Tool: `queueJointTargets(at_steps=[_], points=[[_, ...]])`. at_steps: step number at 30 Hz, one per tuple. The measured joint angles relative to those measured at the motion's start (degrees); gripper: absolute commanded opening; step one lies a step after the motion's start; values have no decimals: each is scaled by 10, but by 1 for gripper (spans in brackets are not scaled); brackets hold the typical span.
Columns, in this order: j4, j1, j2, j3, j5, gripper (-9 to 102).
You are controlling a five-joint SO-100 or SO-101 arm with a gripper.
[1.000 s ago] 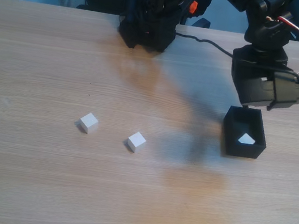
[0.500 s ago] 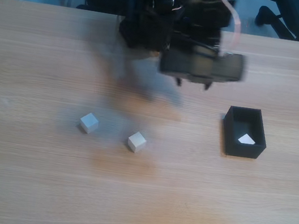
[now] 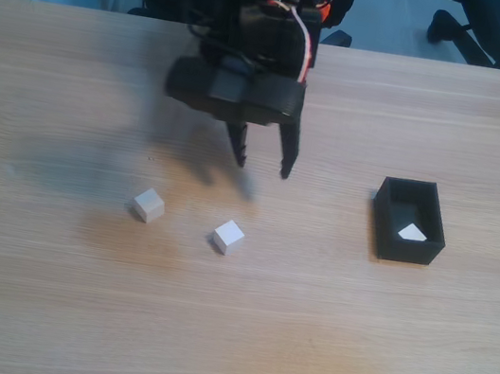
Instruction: Pick blocks and place them in the box.
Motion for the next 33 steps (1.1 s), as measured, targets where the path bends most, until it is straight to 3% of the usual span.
queueJointTargets(at_steps=[5, 33], points=[[-50, 11, -51, 3, 29, 17], [-99, 44, -265, -96, 62, 21]])
